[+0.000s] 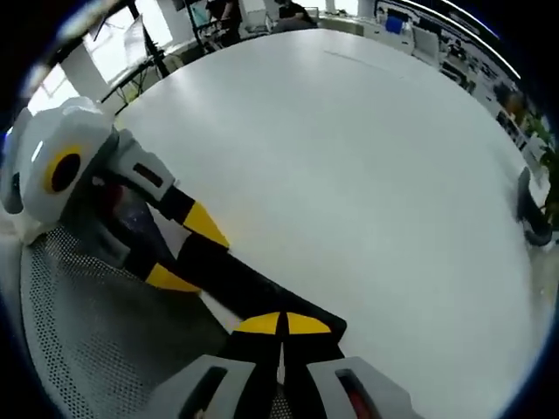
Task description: Press the specified remote control buttons in sequence, fully releasing each button before pressing the next.
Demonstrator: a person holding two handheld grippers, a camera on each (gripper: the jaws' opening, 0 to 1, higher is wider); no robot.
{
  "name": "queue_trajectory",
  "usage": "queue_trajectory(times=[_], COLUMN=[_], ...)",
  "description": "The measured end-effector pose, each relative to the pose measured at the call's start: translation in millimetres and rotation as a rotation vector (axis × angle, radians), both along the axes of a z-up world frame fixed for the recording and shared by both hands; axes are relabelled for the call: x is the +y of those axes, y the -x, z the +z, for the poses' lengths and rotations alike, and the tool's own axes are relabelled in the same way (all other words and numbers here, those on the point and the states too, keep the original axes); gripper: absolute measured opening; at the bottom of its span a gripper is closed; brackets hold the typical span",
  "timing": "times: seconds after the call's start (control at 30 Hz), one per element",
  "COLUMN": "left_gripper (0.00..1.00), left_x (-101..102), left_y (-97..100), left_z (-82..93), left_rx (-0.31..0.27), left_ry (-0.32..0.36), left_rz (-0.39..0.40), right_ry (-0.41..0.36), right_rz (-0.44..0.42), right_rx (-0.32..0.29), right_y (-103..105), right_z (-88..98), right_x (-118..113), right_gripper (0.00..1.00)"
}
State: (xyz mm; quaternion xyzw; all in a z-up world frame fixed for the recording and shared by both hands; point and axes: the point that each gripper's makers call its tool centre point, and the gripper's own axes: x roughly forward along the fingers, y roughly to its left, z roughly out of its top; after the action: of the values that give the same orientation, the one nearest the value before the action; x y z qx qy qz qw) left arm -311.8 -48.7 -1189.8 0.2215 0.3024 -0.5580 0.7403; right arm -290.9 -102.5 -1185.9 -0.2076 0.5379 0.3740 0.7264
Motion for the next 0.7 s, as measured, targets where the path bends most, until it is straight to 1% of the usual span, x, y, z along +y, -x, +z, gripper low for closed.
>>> queue_trajectory(times=[0.1,0.2,0.23,0.3,0.37,0.47,0.53,0.6,0.7], left_gripper=[0.25,0.25,0.25,0.25,0.25,0.25,0.24,0.24,0.24], left_x=[0,0,0,0,0,0,0,-1,-1], left_y=[-0.3,-0.1,0.0,0.2,0.2,0.3,1.2,2.2,2.0], left_z=[0.3,0.2,0.2,0.2,0.1,-0.1,-0.1,0.1,0.0], left_rx=[-0.002,-0.003,-0.004,-0.005,-0.007,-0.006,-0.003,-0.002,0.000], left_ry=[0.002,0.000,-0.001,-0.001,-0.002,-0.002,0.003,0.004,0.004], left_rz=[0.003,0.000,-0.001,-0.005,-0.009,-0.008,-0.010,-0.016,-0.015], right_ry=[-0.008,-0.029,-0.032,-0.055,-0.070,-0.077,-0.073,-0.074,-0.077], right_rz=[0.031,0.043,0.040,-0.024,-0.027,-0.067,-0.073,-0.064,-0.057], right_rx=[-0.001,0.021,0.025,0.059,0.071,0.128,0.127,0.139,0.133], right_y=[-1,-2,-2,-1,-2,-2,-5,-5,-8], right_z=[0.0,0.2,0.2,0.4,1.0,1.7,2.7,4.0,8.3], right_x=[0,-1,-1,0,-2,-2,0,4,11], right_gripper=[0.00,0.00,0.00,0.00,0.00,0.00,0.00,0.00,0.00])
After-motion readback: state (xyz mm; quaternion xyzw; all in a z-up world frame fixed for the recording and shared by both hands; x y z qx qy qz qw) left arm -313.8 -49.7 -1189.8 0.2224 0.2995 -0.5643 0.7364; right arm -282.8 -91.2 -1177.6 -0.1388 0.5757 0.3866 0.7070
